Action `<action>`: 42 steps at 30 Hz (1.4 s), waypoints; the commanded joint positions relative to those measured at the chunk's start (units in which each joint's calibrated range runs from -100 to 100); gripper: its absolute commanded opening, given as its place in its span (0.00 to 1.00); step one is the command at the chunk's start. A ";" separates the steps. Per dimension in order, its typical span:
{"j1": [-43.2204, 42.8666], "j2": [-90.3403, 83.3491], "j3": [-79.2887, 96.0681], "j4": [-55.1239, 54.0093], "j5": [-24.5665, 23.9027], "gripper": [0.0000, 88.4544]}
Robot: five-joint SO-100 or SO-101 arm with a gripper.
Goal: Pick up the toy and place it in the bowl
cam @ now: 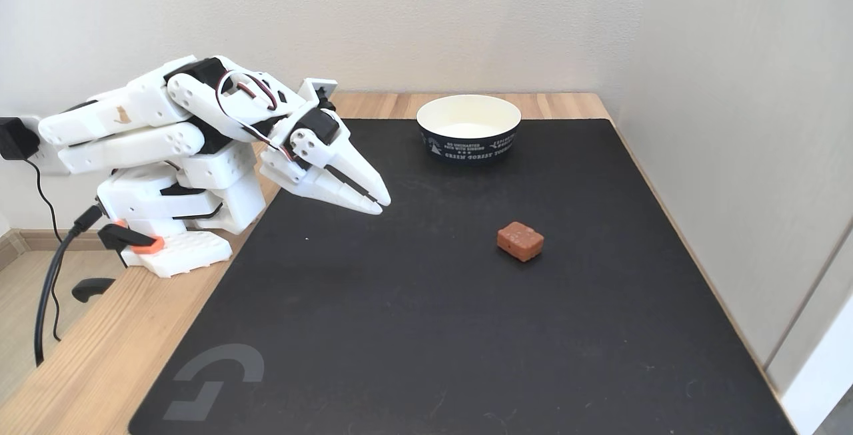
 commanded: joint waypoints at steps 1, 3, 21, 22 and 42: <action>0.12 -0.75 0.68 0.45 0.02 0.02; 0.12 -0.75 0.68 0.45 0.02 0.02; 0.12 -0.75 0.68 0.45 0.02 0.02; 0.12 -0.75 0.68 0.45 0.02 0.02; 0.71 -0.75 0.68 0.45 0.02 0.02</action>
